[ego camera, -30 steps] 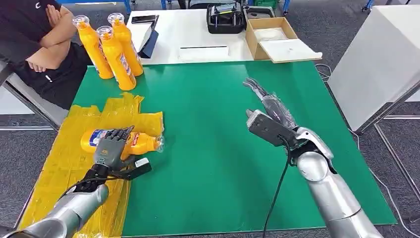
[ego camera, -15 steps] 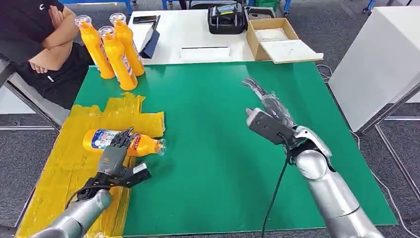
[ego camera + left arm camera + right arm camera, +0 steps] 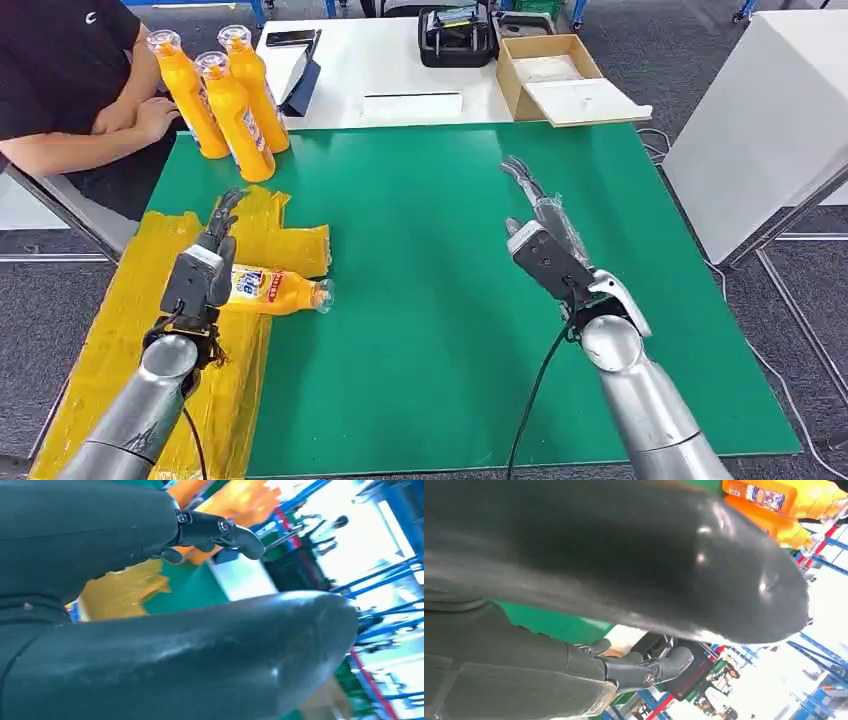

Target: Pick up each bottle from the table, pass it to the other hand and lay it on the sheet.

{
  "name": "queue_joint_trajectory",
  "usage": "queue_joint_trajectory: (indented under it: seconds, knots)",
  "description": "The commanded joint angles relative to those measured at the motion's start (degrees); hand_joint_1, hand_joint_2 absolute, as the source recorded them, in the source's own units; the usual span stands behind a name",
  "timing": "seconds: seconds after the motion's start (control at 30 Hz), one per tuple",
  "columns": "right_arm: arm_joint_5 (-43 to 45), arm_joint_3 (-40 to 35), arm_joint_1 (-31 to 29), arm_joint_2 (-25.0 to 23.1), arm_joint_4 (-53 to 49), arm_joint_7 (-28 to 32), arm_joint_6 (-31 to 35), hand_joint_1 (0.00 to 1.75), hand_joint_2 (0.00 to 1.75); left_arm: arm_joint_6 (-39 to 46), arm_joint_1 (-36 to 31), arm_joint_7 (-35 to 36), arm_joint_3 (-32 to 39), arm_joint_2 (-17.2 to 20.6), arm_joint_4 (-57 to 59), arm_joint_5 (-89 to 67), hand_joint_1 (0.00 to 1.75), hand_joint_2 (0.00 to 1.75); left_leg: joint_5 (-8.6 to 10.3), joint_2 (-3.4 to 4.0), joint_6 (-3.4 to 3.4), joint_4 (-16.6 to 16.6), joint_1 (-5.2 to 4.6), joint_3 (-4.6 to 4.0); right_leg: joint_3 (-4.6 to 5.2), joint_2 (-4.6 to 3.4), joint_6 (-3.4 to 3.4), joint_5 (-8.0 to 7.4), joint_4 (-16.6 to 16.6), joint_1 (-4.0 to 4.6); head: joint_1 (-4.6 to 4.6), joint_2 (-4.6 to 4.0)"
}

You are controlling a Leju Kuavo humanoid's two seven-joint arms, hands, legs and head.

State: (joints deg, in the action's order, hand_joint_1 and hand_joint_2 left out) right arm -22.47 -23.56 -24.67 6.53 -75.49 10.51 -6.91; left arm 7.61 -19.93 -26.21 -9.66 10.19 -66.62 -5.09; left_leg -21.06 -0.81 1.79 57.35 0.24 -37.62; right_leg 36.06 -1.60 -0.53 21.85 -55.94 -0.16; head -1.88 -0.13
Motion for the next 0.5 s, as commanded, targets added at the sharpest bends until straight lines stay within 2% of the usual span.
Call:
queue_joint_trajectory:
  seconds: [0.03,0.13,0.23,0.3,0.5]
  knots:
    - [-2.7,1.6,0.0,-4.7,4.5,6.3,10.8,0.00,0.00,-1.0,-4.8,-1.6,-1.9,-3.5,-4.1,2.6,0.00,0.00,-0.05,-0.03,-0.07,0.0,0.01,0.06,-0.07,0.13,0.01,0.06,0.0,0.02,0.00,0.00]
    - [-0.5,0.5,-2.4,-7.2,8.7,11.3,16.0,0.00,0.00,-1.2,-13.0,0.9,-5.4,-7.9,1.5,3.8,0.00,0.00,-0.05,-0.36,-0.12,0.2,0.03,-0.02,-0.07,0.56,0.03,0.17,-0.1,0.05,0.00,0.00]
    - [1.9,-0.6,-5.0,-10.5,12.3,14.9,18.5,0.00,0.00,-1.3,-18.1,1.9,-6.9,-11.4,7.6,5.6,0.00,0.00,0.05,-0.26,-0.07,0.1,0.00,-0.12,0.08,0.33,0.02,0.03,0.0,0.02,0.00,0.00]
    - [-0.1,-2.0,-5.4,-11.7,13.3,14.9,20.2,0.00,0.00,-0.9,-20.0,1.9,-7.0,-13.0,10.4,6.2,0.00,0.00,0.03,-0.25,-0.13,0.2,-0.03,-0.04,-0.04,0.42,0.05,0.08,-0.1,-0.01,0.00,0.00]
    - [-0.2,-2.3,-5.3,-12.4,12.8,14.8,20.3,0.00,0.00,-1.0,-21.2,1.7,-7.4,-13.5,12.6,6.2,0.00,0.00,0.09,-0.12,-0.05,0.0,-0.05,-0.03,0.02,0.21,0.06,-0.08,0.0,-0.03,0.00,0.00]
